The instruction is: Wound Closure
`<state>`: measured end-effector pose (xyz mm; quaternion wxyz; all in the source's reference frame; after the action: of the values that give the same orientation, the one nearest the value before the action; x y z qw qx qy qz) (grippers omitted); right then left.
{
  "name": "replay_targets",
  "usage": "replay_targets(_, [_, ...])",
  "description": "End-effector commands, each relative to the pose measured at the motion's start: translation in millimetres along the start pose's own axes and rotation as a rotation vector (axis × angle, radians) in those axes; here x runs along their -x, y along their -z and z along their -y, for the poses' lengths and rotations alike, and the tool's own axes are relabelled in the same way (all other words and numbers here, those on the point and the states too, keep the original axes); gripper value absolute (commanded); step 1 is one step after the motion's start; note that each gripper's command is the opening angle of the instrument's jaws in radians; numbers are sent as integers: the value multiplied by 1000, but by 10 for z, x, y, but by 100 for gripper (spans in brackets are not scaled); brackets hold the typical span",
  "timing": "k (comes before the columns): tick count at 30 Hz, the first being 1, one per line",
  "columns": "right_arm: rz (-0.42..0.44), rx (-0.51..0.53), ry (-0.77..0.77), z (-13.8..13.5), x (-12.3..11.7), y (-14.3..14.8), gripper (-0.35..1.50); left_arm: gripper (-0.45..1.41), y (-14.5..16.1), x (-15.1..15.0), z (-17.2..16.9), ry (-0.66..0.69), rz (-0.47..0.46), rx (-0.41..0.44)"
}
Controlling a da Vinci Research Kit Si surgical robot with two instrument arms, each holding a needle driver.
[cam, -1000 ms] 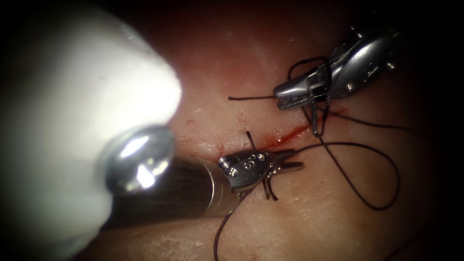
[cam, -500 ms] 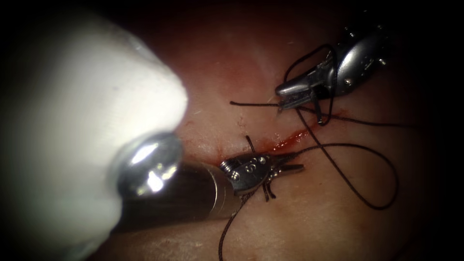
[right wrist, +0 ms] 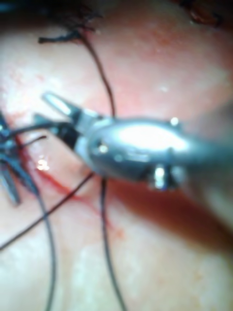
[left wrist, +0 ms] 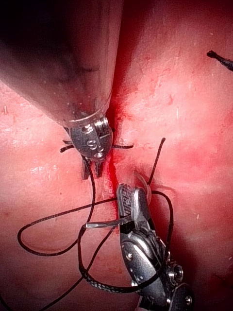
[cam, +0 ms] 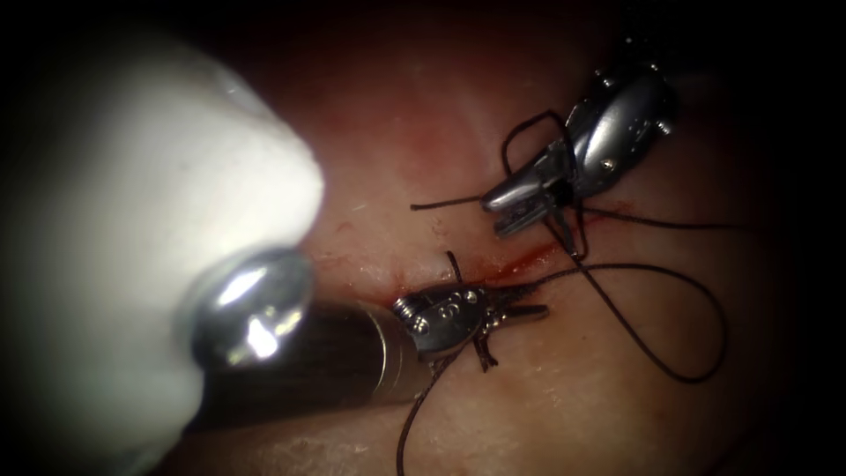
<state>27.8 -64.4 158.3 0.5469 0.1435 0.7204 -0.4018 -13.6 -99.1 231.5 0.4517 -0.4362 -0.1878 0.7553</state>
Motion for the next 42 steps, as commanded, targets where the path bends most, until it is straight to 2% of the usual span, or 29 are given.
replay_targets(1, [-13, -16, 6, 5, 5, -16, -35, 19, -7, 10, -5, 3, 2, 2])
replay_targets(5, [6, 6, 14, 10, 12, -21, -35, 17, -4, 11, -5, 8, 1, -2])
replay_targets(10, [16, 72, -59, 12, 23, -11, -35, 16, -3, 11, -4, 7, 1, -4])
replay_targets(13, [-14, 129, -214, 14, 30, -6, -35, 16, -3, 11, -4, 7, 1, -4])
replay_targets(17, [-70, 220, -528, 12, 43, -2, -35, 16, -3, 11, -4, 7, 0, -7])
replay_targets(20, [-100, 277, -646, 10, 56, -2, -35, 16, -4, 11, -4, 7, 0, -7])
replay_targets(26, [-111, 266, -651, 10, 52, -6, -35, 14, -3, 11, -3, 7, 0, -6])
replay_targets(30, [-130, 222, -615, 9, 42, -12, -35, 14, -3, 10, -3, 7, 0, -6])
replay_targets(32, [-142, 178, -519, 9, 34, -19, -35, 14, -3, 10, -3, 7, 0, -6])
replay_targets(35, [-154, 135, -511, 13, 28, -26, -35, 14, -2, 10, -2, 7, 0, -5])
replay_targets(37, [-127, 95, -533, 16, 27, -29, -35, 14, -2, 10, -2, 7, 0, -5])
replay_targets(42, [-79, 94, -574, 7, 33, -24, -35, 12, -3, 11, -2, 7, -1, -8])
